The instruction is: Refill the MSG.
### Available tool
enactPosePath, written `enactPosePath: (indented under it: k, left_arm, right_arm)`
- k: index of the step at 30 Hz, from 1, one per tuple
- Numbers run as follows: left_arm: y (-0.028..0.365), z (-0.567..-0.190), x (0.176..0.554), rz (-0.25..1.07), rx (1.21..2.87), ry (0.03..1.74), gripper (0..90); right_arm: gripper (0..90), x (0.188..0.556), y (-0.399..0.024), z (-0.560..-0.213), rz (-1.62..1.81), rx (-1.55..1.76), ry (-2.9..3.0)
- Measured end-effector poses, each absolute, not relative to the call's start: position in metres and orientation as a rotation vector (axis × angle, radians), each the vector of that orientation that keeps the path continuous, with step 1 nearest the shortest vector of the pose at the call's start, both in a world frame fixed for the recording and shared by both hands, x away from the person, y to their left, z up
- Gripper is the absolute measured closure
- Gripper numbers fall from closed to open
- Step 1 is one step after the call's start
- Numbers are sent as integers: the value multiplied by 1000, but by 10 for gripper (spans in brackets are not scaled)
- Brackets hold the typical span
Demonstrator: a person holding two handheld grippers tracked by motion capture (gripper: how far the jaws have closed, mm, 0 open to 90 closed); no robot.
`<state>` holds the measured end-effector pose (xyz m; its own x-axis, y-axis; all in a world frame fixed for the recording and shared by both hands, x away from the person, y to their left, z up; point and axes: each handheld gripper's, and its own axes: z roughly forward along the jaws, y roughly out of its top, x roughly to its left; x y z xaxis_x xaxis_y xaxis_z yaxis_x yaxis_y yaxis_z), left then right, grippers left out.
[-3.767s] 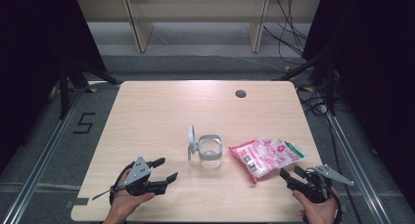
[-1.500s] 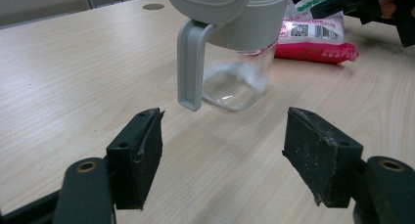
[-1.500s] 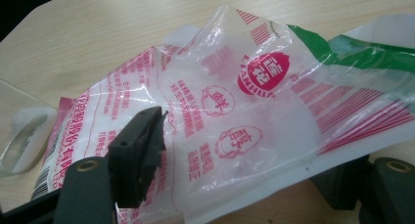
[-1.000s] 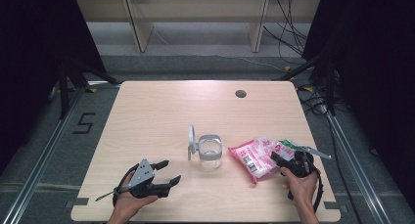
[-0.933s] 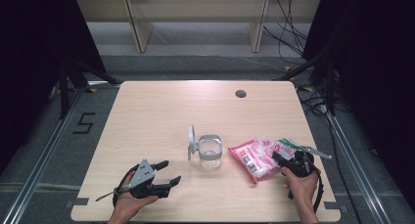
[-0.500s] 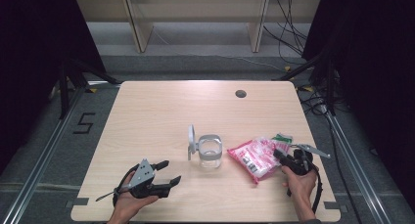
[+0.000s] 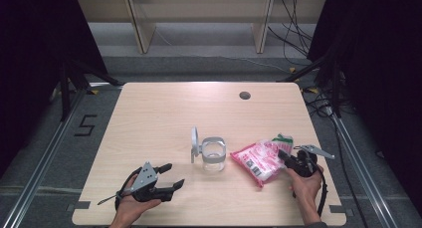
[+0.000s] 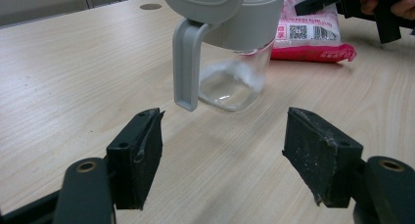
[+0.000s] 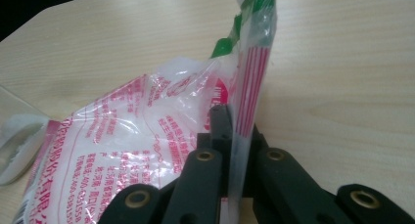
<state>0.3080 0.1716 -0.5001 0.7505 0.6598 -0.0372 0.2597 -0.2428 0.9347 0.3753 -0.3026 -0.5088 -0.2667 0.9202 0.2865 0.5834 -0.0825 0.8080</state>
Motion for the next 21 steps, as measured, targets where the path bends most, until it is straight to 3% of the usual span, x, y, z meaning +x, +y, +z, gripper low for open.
enactPosePath:
  k: [21]
  left_arm:
    - [151, -504, 301, 410, 1839, 672, 302]
  right_arm:
    - [900, 346, -268, -450, 1371, 1264, 1897]
